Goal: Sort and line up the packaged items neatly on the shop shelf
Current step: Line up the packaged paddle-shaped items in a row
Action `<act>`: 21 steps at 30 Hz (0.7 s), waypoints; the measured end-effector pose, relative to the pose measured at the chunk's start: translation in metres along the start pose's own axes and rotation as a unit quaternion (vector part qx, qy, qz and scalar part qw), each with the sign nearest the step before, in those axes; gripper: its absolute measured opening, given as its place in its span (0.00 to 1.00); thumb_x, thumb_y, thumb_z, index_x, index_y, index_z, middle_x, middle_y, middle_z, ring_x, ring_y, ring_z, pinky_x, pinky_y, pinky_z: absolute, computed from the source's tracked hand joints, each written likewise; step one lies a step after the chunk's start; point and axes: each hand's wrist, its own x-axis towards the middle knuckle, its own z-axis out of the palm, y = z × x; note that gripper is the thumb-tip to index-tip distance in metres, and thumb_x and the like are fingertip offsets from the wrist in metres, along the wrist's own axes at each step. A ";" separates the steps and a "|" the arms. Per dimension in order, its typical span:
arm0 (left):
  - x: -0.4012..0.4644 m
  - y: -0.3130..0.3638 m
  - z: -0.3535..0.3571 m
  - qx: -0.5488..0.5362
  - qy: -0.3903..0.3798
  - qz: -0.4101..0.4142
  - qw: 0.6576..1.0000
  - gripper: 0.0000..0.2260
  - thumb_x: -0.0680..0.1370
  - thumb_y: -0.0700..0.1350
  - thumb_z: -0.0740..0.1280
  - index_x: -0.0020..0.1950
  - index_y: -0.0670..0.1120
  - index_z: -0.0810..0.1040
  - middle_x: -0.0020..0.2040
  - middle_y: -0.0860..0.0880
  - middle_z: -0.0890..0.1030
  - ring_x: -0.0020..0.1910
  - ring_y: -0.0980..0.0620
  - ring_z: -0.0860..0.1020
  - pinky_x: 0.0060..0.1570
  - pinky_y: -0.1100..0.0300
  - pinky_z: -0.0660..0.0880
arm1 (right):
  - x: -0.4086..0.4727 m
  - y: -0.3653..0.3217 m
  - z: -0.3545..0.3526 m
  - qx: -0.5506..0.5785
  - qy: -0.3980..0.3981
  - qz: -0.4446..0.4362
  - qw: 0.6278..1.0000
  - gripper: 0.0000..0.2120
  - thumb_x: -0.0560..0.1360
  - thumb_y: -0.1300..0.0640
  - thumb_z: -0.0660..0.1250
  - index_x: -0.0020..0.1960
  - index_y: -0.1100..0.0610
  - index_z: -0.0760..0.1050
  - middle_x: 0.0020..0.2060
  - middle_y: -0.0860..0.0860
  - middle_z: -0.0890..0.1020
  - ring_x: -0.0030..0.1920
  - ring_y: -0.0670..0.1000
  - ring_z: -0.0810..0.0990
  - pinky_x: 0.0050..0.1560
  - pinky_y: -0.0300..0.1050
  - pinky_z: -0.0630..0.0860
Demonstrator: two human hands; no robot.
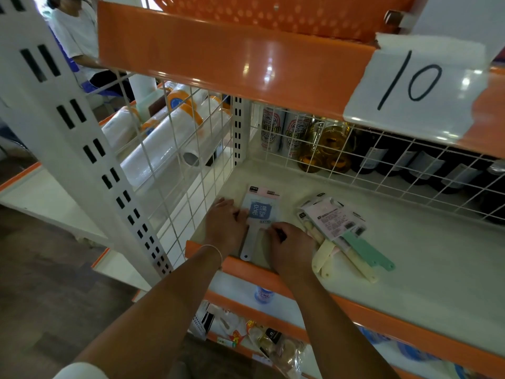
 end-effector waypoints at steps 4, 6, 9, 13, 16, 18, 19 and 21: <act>-0.001 0.004 -0.002 -0.001 0.017 0.004 1.000 0.15 0.80 0.50 0.63 0.52 0.40 0.84 0.65 0.41 0.77 0.70 0.48 0.68 0.70 0.61 0.56 | 0.001 0.001 -0.001 0.010 0.004 0.010 1.000 0.07 0.75 0.57 0.68 0.50 0.55 0.84 0.45 0.51 0.86 0.45 0.52 0.83 0.45 0.37 0.72; -0.001 0.006 -0.002 -0.001 0.025 0.007 1.000 0.15 0.80 0.49 0.64 0.51 0.39 0.84 0.63 0.41 0.79 0.69 0.48 0.69 0.69 0.62 0.56 | 0.001 0.000 -0.002 0.010 0.009 0.010 1.000 0.07 0.75 0.57 0.68 0.50 0.55 0.84 0.45 0.51 0.86 0.44 0.52 0.83 0.44 0.36 0.70; -0.004 0.008 -0.004 0.003 0.031 0.010 0.999 0.15 0.80 0.48 0.65 0.49 0.38 0.84 0.58 0.40 0.81 0.65 0.47 0.73 0.69 0.61 0.58 | 0.000 0.000 -0.003 0.002 0.004 0.010 1.000 0.08 0.76 0.57 0.67 0.51 0.54 0.84 0.45 0.50 0.86 0.44 0.50 0.83 0.42 0.34 0.68; -0.002 0.003 -0.001 -0.005 0.061 0.040 0.997 0.14 0.78 0.48 0.66 0.37 0.42 0.80 0.36 0.49 0.76 0.42 0.53 0.73 0.53 0.54 0.73 | -0.001 -0.001 -0.002 0.005 0.007 0.007 1.000 0.09 0.76 0.57 0.67 0.54 0.56 0.83 0.46 0.52 0.86 0.46 0.51 0.83 0.44 0.36 0.71; -0.001 0.003 0.001 -0.017 0.058 0.022 0.998 0.13 0.79 0.49 0.64 0.38 0.43 0.78 0.37 0.49 0.76 0.41 0.53 0.73 0.43 0.60 0.70 | -0.002 -0.003 -0.007 0.024 0.023 0.007 0.999 0.11 0.75 0.56 0.67 0.55 0.59 0.81 0.47 0.54 0.85 0.48 0.54 0.82 0.49 0.41 0.74; -0.001 0.003 0.002 -0.025 0.059 0.016 0.998 0.13 0.79 0.48 0.63 0.39 0.43 0.78 0.38 0.48 0.77 0.41 0.52 0.73 0.44 0.59 0.71 | 0.005 0.001 -0.017 -0.016 0.065 -0.048 0.997 0.14 0.73 0.54 0.65 0.54 0.59 0.81 0.49 0.56 0.84 0.51 0.57 0.81 0.54 0.47 0.74; -0.001 0.003 0.002 -0.029 0.058 0.013 0.998 0.13 0.79 0.47 0.62 0.39 0.42 0.78 0.38 0.48 0.78 0.42 0.52 0.73 0.45 0.59 0.71 | 0.011 0.004 -0.024 -0.082 0.072 -0.068 0.992 0.17 0.71 0.51 0.64 0.56 0.58 0.80 0.53 0.57 0.82 0.55 0.59 0.79 0.58 0.49 0.71; -0.001 0.003 0.003 -0.027 0.054 0.012 0.998 0.14 0.80 0.48 0.61 0.39 0.42 0.79 0.38 0.48 0.78 0.42 0.52 0.73 0.48 0.60 0.69 | 0.026 0.012 -0.043 -0.222 0.013 -0.035 0.974 0.24 0.70 0.44 0.64 0.64 0.51 0.74 0.68 0.56 0.71 0.69 0.62 0.66 0.68 0.57 0.62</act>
